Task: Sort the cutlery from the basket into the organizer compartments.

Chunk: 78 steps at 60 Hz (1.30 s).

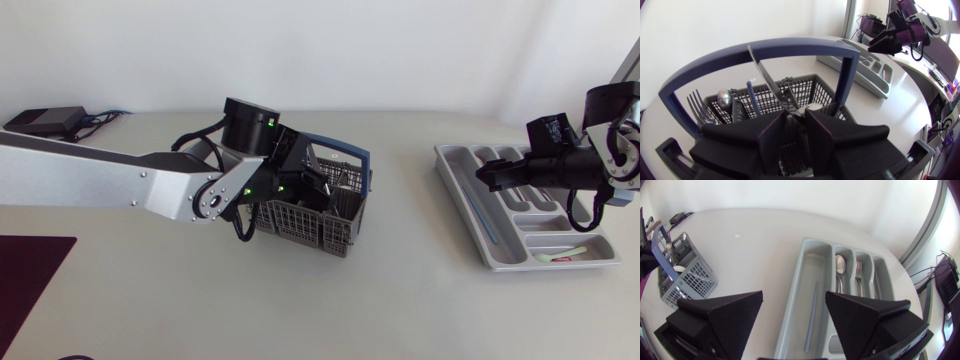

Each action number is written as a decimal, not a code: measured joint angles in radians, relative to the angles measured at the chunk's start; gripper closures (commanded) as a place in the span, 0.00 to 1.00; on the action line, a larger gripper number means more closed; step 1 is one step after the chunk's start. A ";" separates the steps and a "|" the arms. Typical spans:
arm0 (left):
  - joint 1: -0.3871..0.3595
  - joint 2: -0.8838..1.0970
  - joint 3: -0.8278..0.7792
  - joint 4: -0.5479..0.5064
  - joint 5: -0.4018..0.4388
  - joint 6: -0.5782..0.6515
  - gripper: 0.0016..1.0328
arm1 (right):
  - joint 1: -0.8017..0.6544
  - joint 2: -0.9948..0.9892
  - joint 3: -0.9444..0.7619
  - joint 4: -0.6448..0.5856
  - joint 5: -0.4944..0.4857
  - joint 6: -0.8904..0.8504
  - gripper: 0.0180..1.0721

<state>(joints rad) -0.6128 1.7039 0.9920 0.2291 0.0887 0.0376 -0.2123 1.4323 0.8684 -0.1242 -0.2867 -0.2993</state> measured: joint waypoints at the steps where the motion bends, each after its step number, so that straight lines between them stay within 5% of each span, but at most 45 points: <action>1: -0.001 0.000 0.000 0.002 0.000 0.000 0.93 | 0.003 -0.003 -0.002 0.000 0.000 0.000 0.14; 41: -0.101 -0.285 -0.232 0.146 -0.054 0.054 0.97 | 0.154 -0.195 -0.073 -0.050 -0.003 -0.026 0.14; 78: -0.077 -0.466 -0.100 -0.082 -0.047 0.058 0.97 | 0.542 -0.409 -0.116 -0.135 -0.084 -0.079 0.14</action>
<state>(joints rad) -0.6903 1.2381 0.8921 0.1471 0.0418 0.0952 0.3294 1.0237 0.7525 -0.2596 -0.3702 -0.3786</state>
